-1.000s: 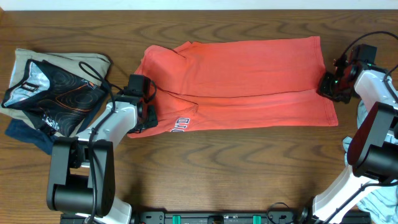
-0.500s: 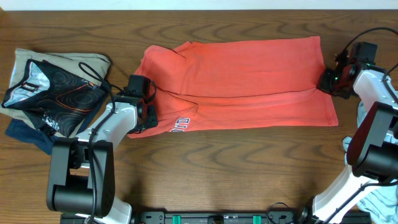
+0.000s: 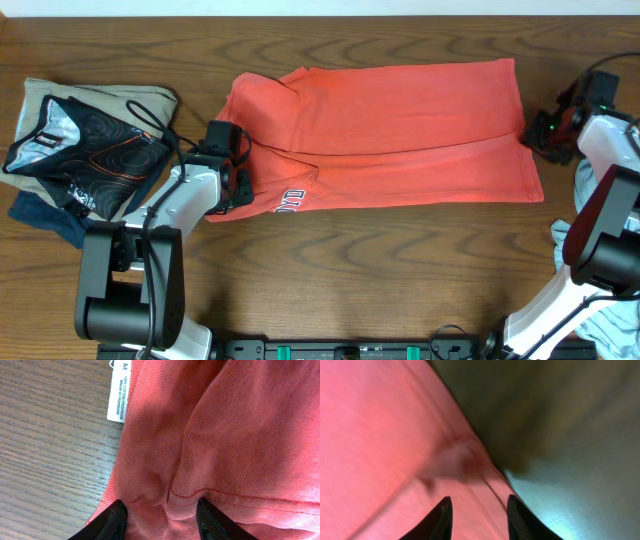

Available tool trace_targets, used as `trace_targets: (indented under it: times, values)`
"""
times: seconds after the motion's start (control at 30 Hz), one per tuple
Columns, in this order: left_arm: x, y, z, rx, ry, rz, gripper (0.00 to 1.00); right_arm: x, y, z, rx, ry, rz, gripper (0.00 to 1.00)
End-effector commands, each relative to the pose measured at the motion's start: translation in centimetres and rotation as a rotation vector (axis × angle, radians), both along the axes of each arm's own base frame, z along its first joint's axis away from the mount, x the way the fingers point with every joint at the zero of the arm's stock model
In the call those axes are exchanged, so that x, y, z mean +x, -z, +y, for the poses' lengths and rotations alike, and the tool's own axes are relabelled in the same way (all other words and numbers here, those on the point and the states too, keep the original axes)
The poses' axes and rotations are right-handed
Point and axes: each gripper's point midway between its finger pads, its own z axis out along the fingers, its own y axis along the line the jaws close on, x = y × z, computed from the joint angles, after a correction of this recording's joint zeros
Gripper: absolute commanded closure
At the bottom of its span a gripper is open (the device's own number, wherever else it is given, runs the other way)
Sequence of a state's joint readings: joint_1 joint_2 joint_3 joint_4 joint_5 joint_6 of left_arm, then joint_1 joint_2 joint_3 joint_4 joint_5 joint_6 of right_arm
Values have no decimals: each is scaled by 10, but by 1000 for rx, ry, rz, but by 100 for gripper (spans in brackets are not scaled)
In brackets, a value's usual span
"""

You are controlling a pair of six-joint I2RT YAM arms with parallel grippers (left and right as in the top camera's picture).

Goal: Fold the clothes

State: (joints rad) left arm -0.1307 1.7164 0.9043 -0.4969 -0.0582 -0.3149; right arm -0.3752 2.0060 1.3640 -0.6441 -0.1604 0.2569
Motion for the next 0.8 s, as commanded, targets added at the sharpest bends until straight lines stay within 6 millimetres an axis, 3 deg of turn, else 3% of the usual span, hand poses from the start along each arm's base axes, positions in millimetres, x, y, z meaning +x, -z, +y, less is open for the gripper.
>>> trace_targets:
  times: [0.0,0.1,0.4,0.5,0.6,0.77]
  values:
    - [-30,23,7,20,-8,109,52,-20,1,-12,17,50,58,67]
    - [-33,25,7,21,-8,115,53,-42,6,-14,16,39,142,70]
    - [-42,30,8,24,-8,136,52,-80,33,-2,10,-64,255,69]
    - [-44,30,9,25,-8,147,52,-94,41,4,29,-67,296,77]
    - [-52,30,10,29,-8,179,52,-111,42,8,42,-65,365,98]
    - [-77,29,13,40,-31,279,51,-144,38,2,13,32,511,99]
